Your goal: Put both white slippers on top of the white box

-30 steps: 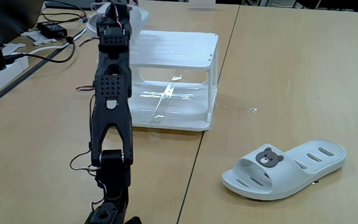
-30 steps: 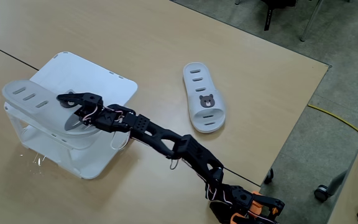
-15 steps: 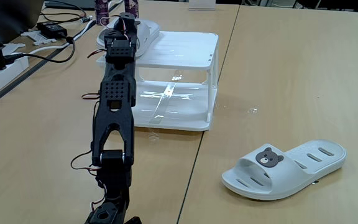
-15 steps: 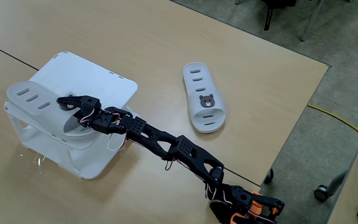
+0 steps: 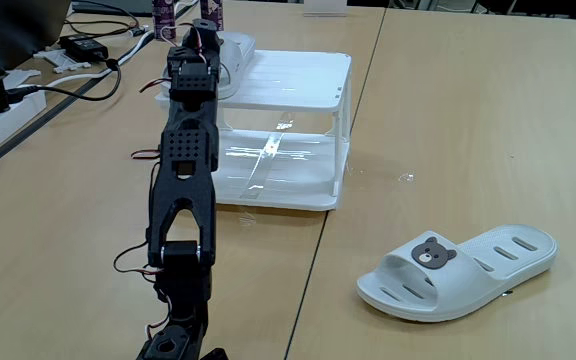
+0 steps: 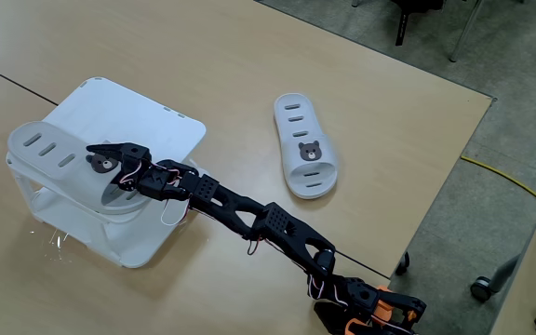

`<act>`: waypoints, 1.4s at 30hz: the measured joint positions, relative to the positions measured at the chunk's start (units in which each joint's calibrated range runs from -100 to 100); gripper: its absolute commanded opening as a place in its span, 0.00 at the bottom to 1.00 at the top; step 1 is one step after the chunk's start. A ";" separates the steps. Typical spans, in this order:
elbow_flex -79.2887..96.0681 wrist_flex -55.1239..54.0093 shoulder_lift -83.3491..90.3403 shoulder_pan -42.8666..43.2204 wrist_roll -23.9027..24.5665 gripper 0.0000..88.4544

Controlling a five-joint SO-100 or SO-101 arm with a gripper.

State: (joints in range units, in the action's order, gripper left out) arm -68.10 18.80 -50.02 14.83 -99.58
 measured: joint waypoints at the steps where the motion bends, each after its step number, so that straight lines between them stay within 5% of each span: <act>1: 0.00 0.00 0.00 0.00 0.00 0.36; 13: 16.71 7.90 14.43 0.00 0.00 0.36; 33: 88.95 10.21 86.19 0.00 0.00 0.35; 35: 89.04 10.21 87.59 0.00 0.00 0.29; 38: 91.19 10.21 88.16 0.00 0.00 0.02; 42: 100.72 3.43 90.89 0.00 0.00 0.01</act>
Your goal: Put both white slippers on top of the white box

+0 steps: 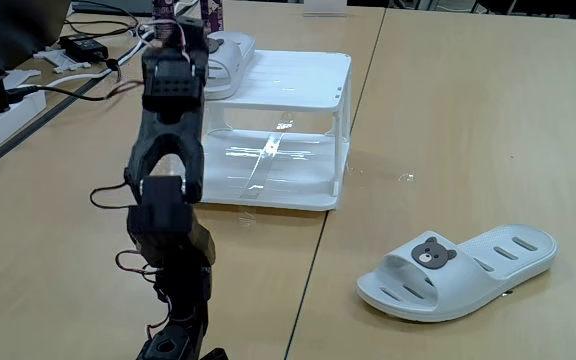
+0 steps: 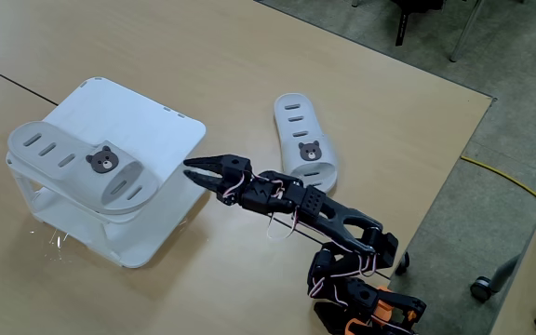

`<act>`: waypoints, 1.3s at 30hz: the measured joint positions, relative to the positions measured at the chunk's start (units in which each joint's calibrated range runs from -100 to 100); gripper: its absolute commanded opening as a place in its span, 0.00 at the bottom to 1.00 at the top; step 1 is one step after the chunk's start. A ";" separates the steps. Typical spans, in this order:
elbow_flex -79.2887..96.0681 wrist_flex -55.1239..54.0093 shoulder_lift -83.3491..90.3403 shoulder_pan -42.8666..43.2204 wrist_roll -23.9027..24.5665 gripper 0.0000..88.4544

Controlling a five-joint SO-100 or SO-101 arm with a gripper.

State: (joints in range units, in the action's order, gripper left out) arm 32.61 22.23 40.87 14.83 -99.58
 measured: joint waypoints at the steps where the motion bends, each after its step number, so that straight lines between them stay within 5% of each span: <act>1: 3.14 -3.86 0.91 0.00 0.00 0.01; 11: 49.60 -56.22 3.05 -0.07 0.00 0.01; 24: 65.86 -97.94 -34.39 -9.06 0.00 0.01; 30: 65.86 -105.84 -46.60 -18.20 0.00 0.01; 39: 64.42 -106.01 -52.70 -45.84 0.00 0.01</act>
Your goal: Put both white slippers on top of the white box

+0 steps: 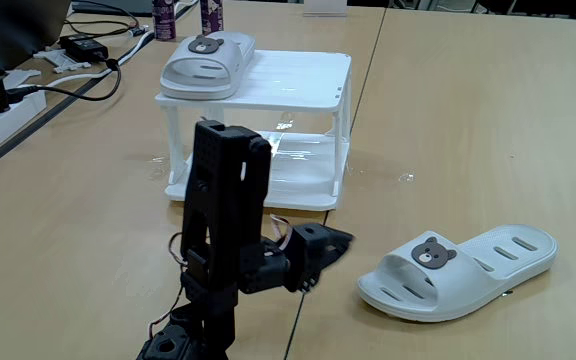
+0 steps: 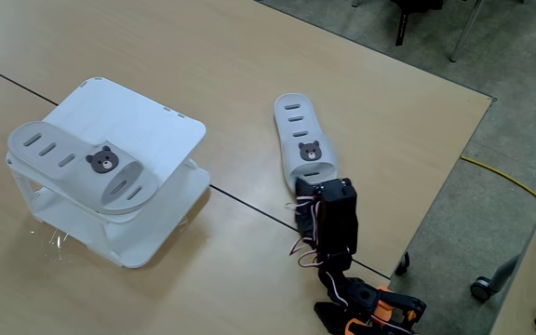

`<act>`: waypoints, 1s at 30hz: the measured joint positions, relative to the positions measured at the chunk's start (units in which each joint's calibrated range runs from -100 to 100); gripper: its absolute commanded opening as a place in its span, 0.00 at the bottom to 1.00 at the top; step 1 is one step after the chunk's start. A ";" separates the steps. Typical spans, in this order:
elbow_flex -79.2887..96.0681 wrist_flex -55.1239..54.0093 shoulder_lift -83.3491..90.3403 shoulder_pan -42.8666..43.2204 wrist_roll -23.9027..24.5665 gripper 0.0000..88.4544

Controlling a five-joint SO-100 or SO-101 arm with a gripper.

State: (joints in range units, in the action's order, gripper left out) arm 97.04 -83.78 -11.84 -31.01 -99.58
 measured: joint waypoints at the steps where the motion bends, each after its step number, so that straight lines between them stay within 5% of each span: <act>1: -0.09 0.00 0.00 -3.37 0.00 0.01; 10: -0.09 0.00 0.00 -9.96 0.00 0.02; 16: -0.09 0.00 0.00 -9.89 0.00 0.24; 30: -6.20 -0.43 -1.57 -9.89 0.00 0.24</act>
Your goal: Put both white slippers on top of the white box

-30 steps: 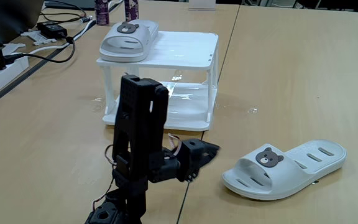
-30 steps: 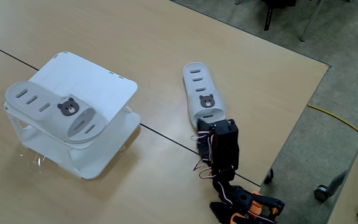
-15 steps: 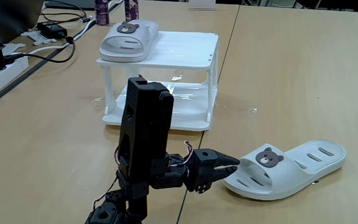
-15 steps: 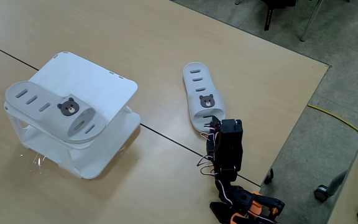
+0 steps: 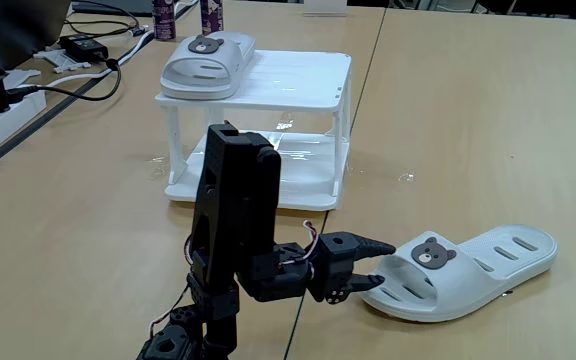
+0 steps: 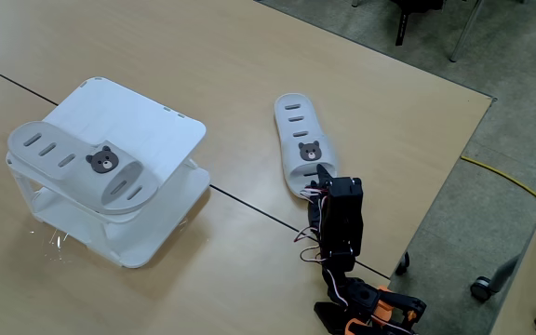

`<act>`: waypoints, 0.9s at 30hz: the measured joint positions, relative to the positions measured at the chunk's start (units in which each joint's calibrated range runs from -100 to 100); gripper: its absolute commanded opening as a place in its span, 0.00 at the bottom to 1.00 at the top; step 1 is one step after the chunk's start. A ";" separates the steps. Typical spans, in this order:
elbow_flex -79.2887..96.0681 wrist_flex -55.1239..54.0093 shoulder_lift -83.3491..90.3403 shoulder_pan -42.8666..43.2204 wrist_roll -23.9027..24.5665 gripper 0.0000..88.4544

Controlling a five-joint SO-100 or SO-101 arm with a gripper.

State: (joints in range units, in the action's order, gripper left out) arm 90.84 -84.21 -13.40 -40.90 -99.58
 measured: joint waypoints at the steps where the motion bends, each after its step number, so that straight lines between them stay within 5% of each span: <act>1: -1.53 0.00 -1.07 0.00 0.00 0.24; 27: -47.98 0.09 -31.34 3.30 0.00 0.23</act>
State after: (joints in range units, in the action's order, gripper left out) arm 42.86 -84.12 -44.74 -37.60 -99.58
